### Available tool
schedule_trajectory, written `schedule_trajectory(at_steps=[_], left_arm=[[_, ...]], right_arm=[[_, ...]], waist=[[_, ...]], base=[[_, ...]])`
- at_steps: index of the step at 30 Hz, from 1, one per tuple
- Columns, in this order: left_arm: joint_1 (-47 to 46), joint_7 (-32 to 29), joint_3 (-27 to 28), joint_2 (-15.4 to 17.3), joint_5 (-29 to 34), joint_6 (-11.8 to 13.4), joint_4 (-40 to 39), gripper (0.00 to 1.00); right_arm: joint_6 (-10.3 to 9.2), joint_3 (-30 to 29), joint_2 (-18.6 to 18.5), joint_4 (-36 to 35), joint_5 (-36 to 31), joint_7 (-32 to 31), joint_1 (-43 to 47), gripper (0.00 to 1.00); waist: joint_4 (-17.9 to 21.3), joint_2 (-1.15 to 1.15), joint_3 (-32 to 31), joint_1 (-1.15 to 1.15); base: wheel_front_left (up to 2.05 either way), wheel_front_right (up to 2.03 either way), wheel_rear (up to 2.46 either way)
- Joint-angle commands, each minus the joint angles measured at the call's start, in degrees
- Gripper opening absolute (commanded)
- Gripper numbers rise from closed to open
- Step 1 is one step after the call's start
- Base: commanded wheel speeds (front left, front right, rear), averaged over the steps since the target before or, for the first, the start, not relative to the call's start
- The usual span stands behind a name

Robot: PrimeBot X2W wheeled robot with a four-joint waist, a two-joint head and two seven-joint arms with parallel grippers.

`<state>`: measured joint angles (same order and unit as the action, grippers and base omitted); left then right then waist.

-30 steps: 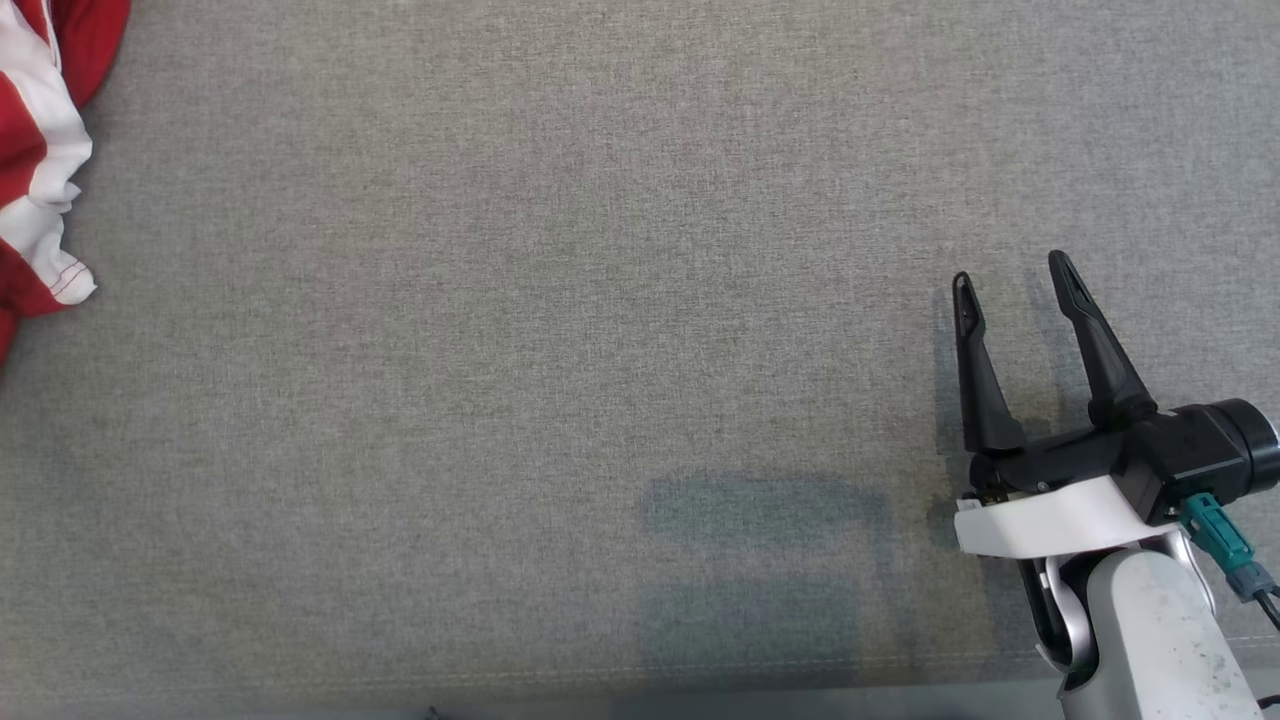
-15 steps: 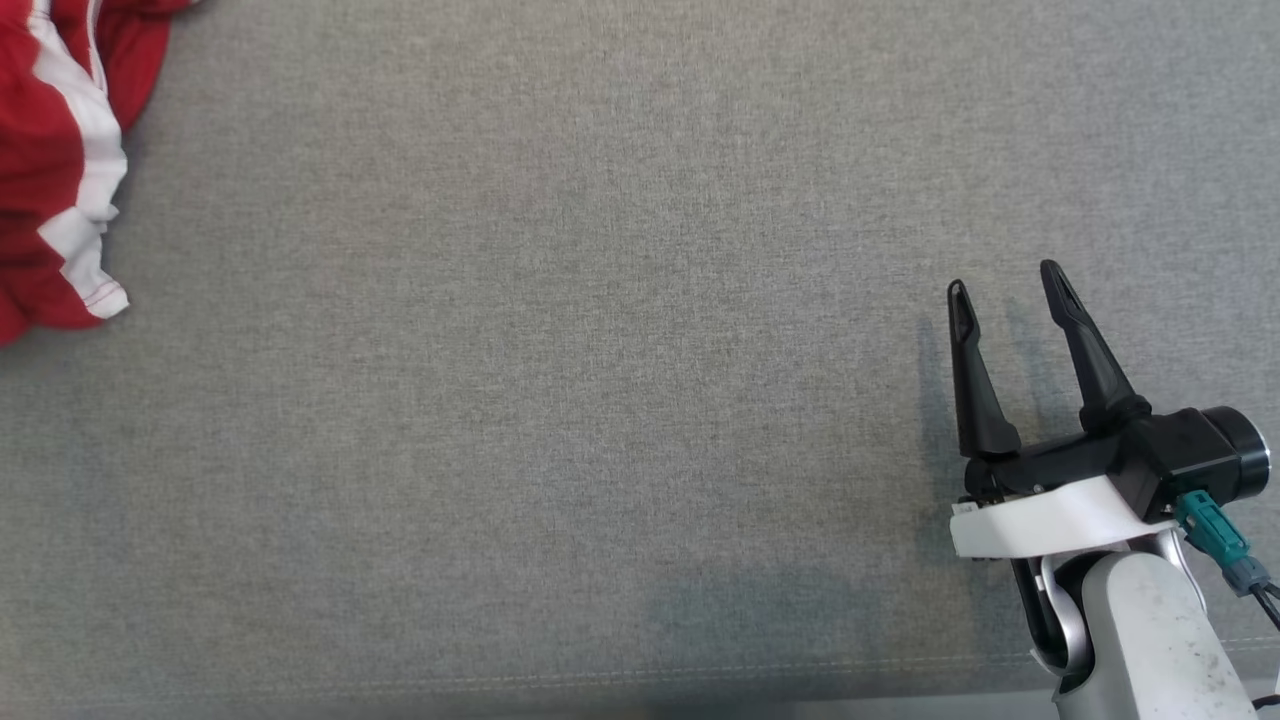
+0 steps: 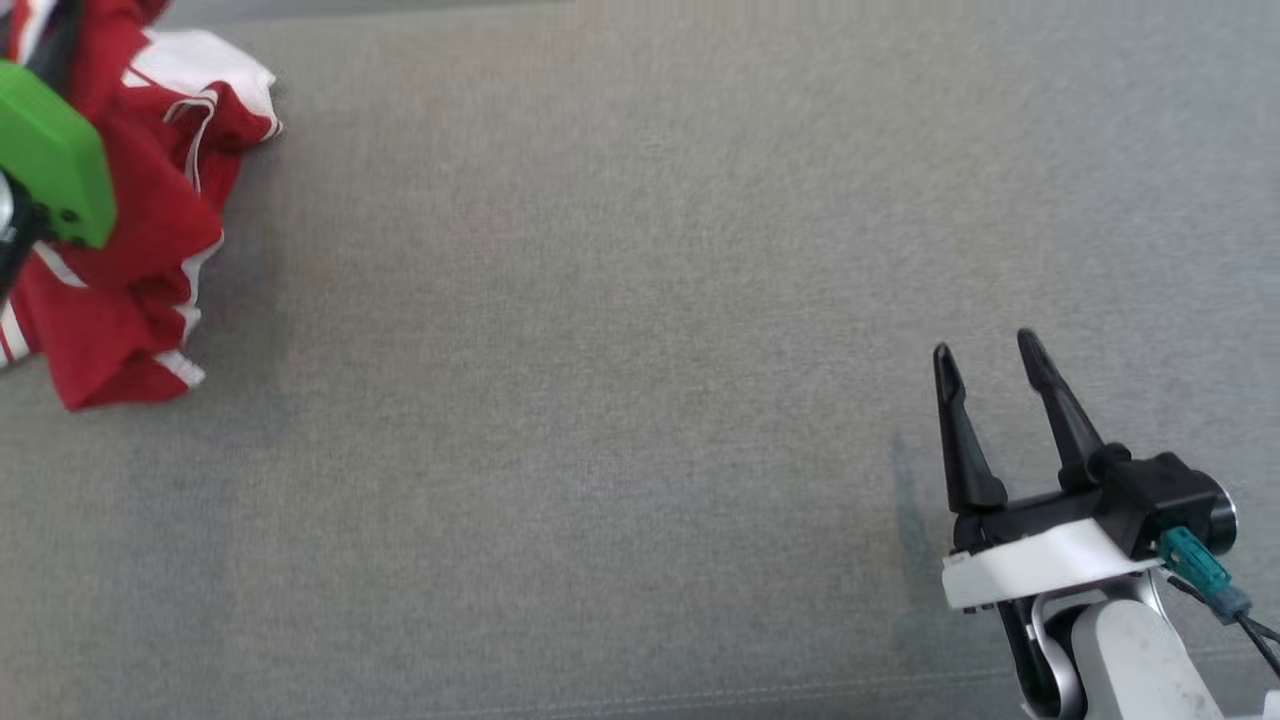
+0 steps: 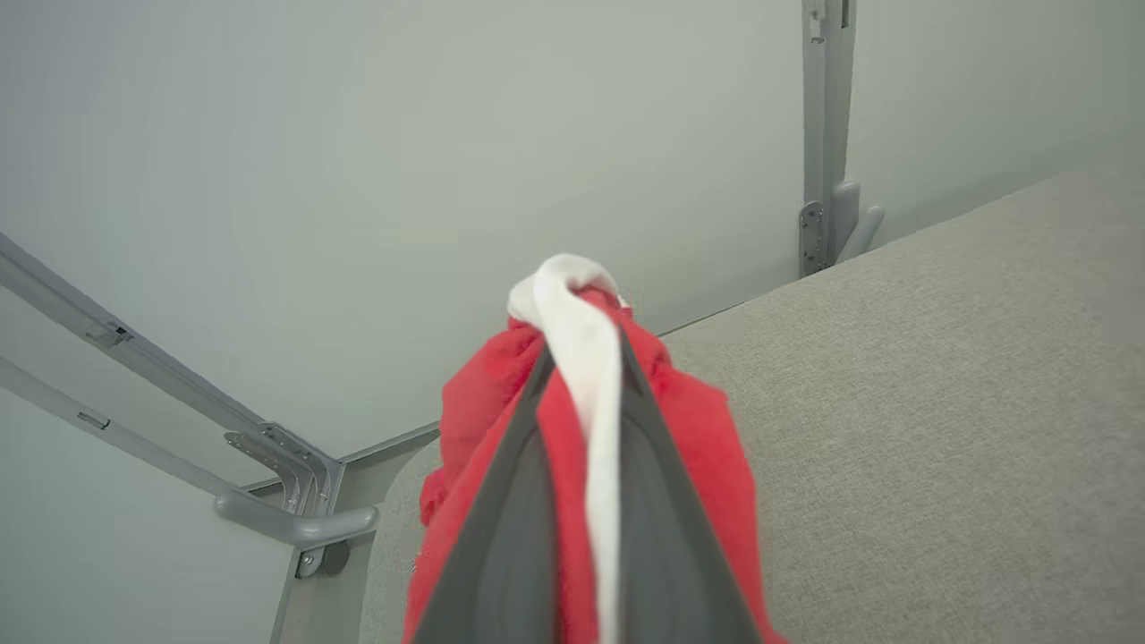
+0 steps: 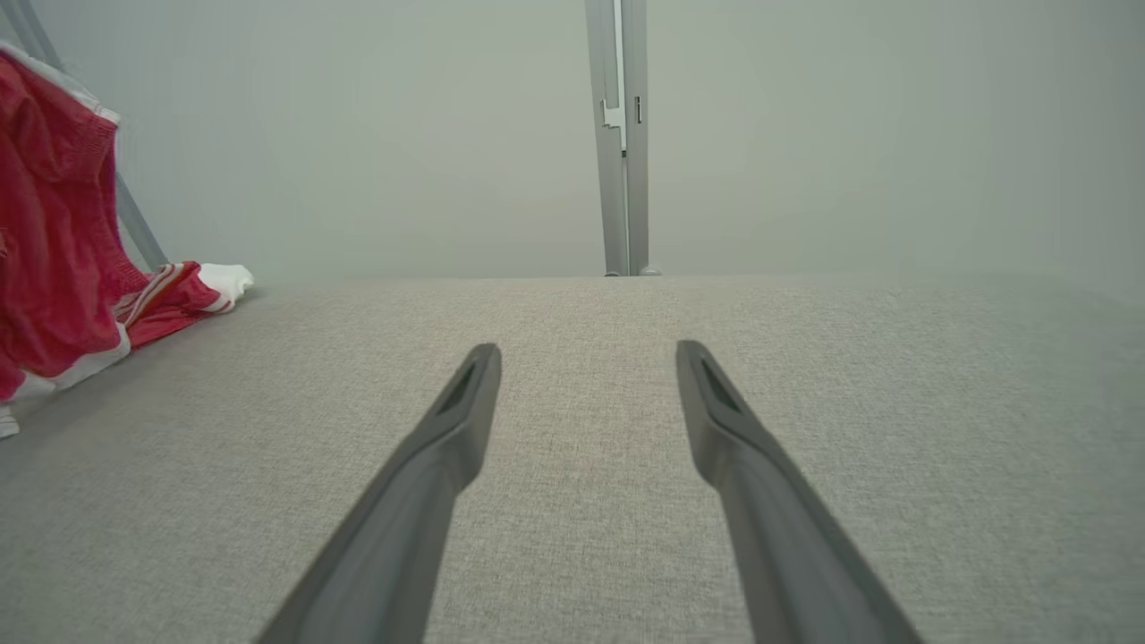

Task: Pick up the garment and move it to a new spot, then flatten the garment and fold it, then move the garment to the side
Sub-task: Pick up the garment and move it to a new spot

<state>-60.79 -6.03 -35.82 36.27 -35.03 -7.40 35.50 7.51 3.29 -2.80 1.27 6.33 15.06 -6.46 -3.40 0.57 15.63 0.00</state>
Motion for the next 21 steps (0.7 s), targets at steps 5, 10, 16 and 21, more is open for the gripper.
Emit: schedule_trajectory(at_steps=[5,10,16,21], left_arm=[[-0.46,-0.53,-8.82,2.73,-5.03,-0.05,-8.12,0.0],[-2.54,0.18,-15.35,3.28,-8.91,-0.01,-14.16,0.0],[-5.57,1.73,-21.95,1.86,-13.27,0.04,-19.1,0.0],[-5.93,3.74,-27.1,-0.45,-16.55,0.03,-20.13,0.0]], right_arm=[[-0.04,-0.88,-0.16,0.67,0.83,0.22,3.16,1.0],[-0.04,-1.38,-0.16,0.95,0.66,0.22,4.86,1.0],[-0.04,-1.17,-0.16,0.88,0.86,0.21,5.13,1.0],[-0.04,-0.76,-0.15,0.46,1.53,0.22,4.51,1.0]], waist=[[6.64,-0.57,-9.35,0.0],[10.0,-0.57,-11.26,0.0],[13.98,-0.57,-11.27,0.0],[16.68,-0.57,-9.6,0.0]], base=[[0.0,0.0,0.0],[0.0,0.0,0.0],[0.0,0.0,0.0],[0.0,0.0,0.0]])
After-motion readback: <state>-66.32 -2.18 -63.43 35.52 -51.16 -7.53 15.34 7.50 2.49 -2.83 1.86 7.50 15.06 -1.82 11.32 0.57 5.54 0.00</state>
